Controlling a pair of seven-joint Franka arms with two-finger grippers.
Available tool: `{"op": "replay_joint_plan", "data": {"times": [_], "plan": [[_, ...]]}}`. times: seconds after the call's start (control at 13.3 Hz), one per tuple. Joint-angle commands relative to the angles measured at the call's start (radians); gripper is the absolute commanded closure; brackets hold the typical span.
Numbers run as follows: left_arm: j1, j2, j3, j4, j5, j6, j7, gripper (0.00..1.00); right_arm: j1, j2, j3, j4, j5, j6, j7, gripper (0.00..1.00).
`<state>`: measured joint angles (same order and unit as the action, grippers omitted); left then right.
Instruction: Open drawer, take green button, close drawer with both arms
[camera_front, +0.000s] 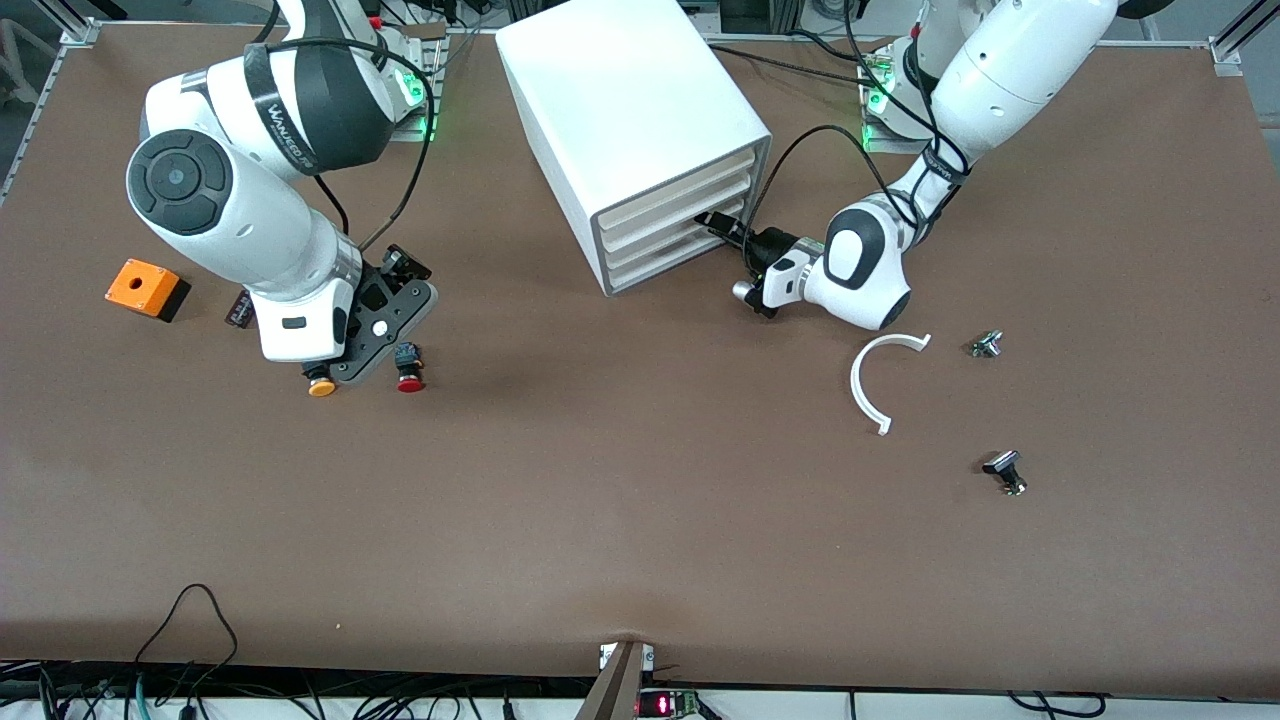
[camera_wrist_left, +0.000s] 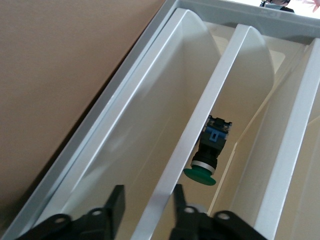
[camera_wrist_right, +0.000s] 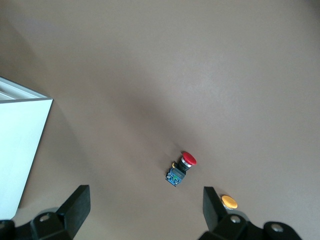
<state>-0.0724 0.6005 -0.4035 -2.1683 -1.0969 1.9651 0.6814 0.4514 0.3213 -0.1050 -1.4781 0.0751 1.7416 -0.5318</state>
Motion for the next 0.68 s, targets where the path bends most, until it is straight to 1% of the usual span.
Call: {"op": "replay_joint_plan", "data": {"times": [0.0, 0.08, 0.15, 0.38, 0.45, 0.6], "plan": [[-0.003, -0.002, -0.017, -0.010, -0.034, 0.015, 0.029, 0.84, 0.026, -0.007, 0.007, 0.005, -0.006, 0.004, -0.016, 0.00], [-0.003, -0.004, -0.017, -0.010, -0.034, 0.015, 0.027, 0.95, 0.027, -0.007, 0.008, 0.008, -0.006, 0.016, -0.017, 0.00], [-0.003, -0.004, -0.017, -0.010, -0.034, 0.015, 0.027, 1.00, 0.027, -0.007, 0.008, 0.021, -0.005, 0.032, -0.016, 0.00], [0.011, -0.010, -0.008, 0.001, -0.029, 0.020, 0.027, 1.00, 0.018, -0.005, 0.005, 0.024, -0.003, 0.036, -0.016, 0.00], [0.025, -0.013, 0.012, 0.008, -0.028, 0.024, 0.027, 1.00, 0.018, -0.001, 0.005, 0.022, -0.001, 0.038, -0.014, 0.00], [0.045, -0.015, 0.078, 0.059, -0.018, 0.024, 0.026, 1.00, 0.021, 0.002, 0.005, 0.022, 0.000, 0.053, -0.014, 0.00]]}}
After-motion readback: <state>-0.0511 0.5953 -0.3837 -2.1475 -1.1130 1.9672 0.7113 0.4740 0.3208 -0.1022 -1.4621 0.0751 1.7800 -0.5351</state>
